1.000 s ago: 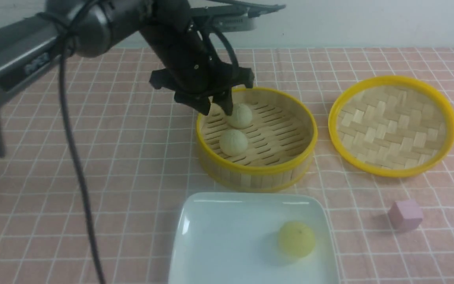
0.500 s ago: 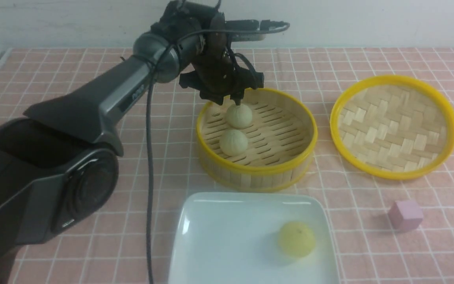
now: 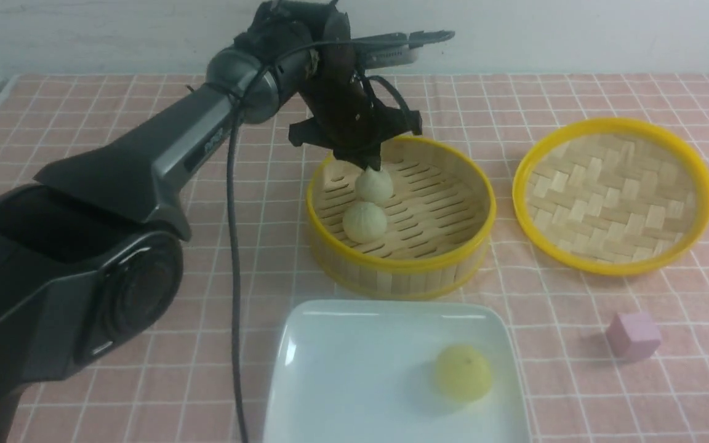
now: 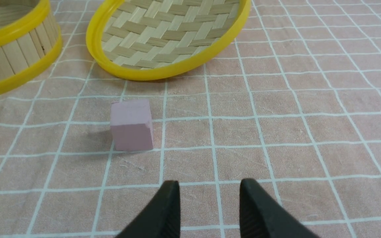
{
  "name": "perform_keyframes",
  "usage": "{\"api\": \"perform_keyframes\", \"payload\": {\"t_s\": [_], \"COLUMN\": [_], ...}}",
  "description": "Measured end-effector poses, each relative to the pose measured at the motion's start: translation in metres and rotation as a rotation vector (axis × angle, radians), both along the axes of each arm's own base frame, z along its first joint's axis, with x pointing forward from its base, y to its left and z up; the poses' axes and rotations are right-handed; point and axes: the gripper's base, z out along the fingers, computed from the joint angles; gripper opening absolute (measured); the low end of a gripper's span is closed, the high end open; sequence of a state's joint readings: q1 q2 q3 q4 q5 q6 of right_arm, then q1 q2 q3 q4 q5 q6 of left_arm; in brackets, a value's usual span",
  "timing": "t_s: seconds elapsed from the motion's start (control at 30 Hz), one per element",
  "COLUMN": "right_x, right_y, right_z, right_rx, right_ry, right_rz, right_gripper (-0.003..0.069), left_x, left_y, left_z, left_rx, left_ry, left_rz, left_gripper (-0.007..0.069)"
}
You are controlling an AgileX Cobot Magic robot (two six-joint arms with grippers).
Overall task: Put the steamed buns into the plate on the pink tablecloth.
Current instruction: 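Reach into the bamboo steamer and grasp a bun with the left gripper, then carry the bun from the bamboo steamer to the plate with the left gripper, then reach into the bamboo steamer and grasp a bun with the left gripper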
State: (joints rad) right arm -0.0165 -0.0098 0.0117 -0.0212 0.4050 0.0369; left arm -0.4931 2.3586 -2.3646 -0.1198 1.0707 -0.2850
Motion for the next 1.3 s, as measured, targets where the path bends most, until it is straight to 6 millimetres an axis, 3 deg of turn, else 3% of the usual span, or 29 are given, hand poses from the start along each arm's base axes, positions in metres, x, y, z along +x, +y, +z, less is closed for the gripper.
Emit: {"api": "perform_keyframes", "payload": {"t_s": [0.1, 0.13, 0.17, 0.3, 0.4, 0.47, 0.6, 0.7, 0.73, 0.77, 0.8, 0.97, 1.13, 1.2, 1.3], "right_x": [0.0, 0.0, 0.0, 0.0, 0.0, 0.0, 0.0, 0.0, 0.0, 0.0, 0.0, 0.0, 0.0, 0.0, 0.0], "right_y": [0.0, 0.0, 0.0, 0.0, 0.0, 0.0, 0.0, 0.0, 0.0, 0.0, 0.0, 0.0, 0.0, 0.0, 0.0], "right_z": [0.0, 0.0, 0.0, 0.0, 0.0, 0.0, 0.0, 0.0, 0.0, 0.0, 0.0, 0.0, 0.0, 0.0, 0.0], "right_rx": [-0.001, -0.001, -0.001, -0.001, -0.001, -0.002, -0.003, -0.003, -0.003, -0.003, -0.003, -0.003, -0.003, -0.003, -0.004], "right_ry": [0.0, 0.0, 0.0, 0.0, 0.0, 0.0, 0.0, 0.0, 0.0, 0.0, 0.0, 0.0, 0.0, 0.0, 0.0], "right_rz": [0.0, 0.0, 0.0, 0.0, 0.0, 0.001, 0.001, 0.001, 0.001, 0.001, 0.001, 0.001, 0.001, 0.001, 0.001], "right_gripper": [0.0239, 0.0239, 0.0239, 0.0239, 0.0239, 0.0239, 0.0239, 0.0239, 0.0239, 0.0239, 0.0239, 0.0239, 0.0239, 0.0239, 0.0239], "left_x": [-0.021, -0.022, -0.038, -0.076, -0.105, -0.115, -0.139, -0.155, -0.157, -0.162, -0.165, -0.17, -0.168, -0.167, -0.166], "left_y": [0.009, 0.01, 0.018, 0.038, 0.052, 0.056, 0.062, 0.059, 0.058, 0.053, 0.052, 0.044, 0.041, 0.039, 0.036], "left_z": [0.056, 0.06, 0.092, 0.155, 0.181, 0.18, 0.123, 0.049, 0.04, 0.011, -0.005, -0.068, -0.072, -0.064, -0.05], "left_rx": [-0.026, -0.03, -0.04, -0.054, -0.058, -0.051, -0.006, 0.008, 0.005, 0.001, 0.004, 0.021, -0.007, -0.007, 0.0], "left_ry": [-0.056, -0.064, -0.088, -0.179, -0.217, -0.196, 0.049, 0.258, 0.269, 0.29, 0.307, 0.33, 0.324, 0.344, 0.368], "left_rz": [-0.033, -0.034, -0.045, -0.09, -0.125, -0.137, -0.177, -0.217, -0.218, -0.228, -0.232, -0.197, -0.178, -0.198, -0.236], "left_gripper": [0.0021, 0.0021, 0.0021, 0.0022, 0.0022, 0.0022, 0.0022, 0.0026, 0.0026, 0.003, 0.0032, 0.0078, 0.0218, 0.0306, 0.0363]}}
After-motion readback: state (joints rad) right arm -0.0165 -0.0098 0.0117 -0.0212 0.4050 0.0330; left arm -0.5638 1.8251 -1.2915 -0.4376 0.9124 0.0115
